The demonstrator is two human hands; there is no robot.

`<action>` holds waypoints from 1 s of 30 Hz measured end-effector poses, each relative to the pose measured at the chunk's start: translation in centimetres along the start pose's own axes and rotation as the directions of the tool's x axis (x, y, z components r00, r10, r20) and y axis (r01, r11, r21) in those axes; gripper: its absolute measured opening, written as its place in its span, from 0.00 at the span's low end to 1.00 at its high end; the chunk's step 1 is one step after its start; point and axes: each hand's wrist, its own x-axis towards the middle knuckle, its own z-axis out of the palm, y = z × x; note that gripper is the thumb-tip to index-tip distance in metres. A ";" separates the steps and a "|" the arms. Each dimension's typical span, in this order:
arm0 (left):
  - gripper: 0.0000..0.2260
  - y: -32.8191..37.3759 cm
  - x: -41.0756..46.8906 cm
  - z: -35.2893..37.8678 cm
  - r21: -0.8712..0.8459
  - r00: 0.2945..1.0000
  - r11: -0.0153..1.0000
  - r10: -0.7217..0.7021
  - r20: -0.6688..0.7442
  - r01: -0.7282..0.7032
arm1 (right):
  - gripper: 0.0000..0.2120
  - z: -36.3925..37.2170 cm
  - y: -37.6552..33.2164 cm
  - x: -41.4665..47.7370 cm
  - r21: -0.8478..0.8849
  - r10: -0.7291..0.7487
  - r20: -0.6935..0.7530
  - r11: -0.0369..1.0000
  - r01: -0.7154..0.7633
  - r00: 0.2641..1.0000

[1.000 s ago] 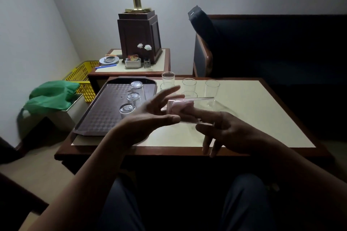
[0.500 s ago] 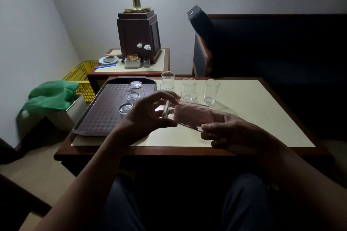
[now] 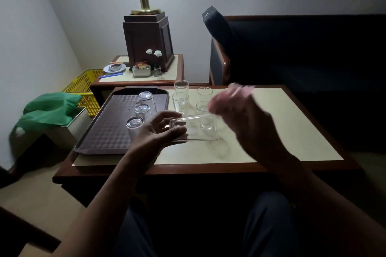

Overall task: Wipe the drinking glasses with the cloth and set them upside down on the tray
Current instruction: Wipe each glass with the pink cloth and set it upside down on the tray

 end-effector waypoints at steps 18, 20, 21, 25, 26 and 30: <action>0.26 1.2 -0.4 1.4 0.215 0.975 0.952 0.206 0.084 -0.219 | 0.17 0.8 -1.1 1.1 0.019 0.197 0.232 0.978 -0.207 0.953; 0.26 0.9 -0.1 1.8 0.194 0.979 0.959 0.205 0.021 -0.205 | 0.16 2.1 -1.4 0.1 -0.212 0.069 0.180 0.977 -0.030 0.981; 0.26 0.7 0.0 1.9 0.170 0.982 0.968 0.188 -0.013 -0.183 | 0.17 2.7 -1.3 -0.2 -0.290 0.007 0.156 0.956 0.039 0.988; 0.27 0.2 0.1 1.6 0.062 0.993 0.993 0.106 -0.056 -0.102 | 0.16 3.2 -0.3 0.2 -0.211 -0.097 0.105 0.971 0.117 0.990; 0.27 0.1 0.2 1.4 0.040 0.993 0.993 0.109 -0.042 -0.107 | 0.15 3.1 -0.3 0.6 -0.128 -0.052 0.111 0.990 0.066 0.992; 0.30 -0.4 0.0 1.6 -0.103 0.990 0.985 0.142 0.007 -0.141 | 0.15 1.7 0.9 2.9 0.468 0.394 0.409 0.684 -0.560 0.823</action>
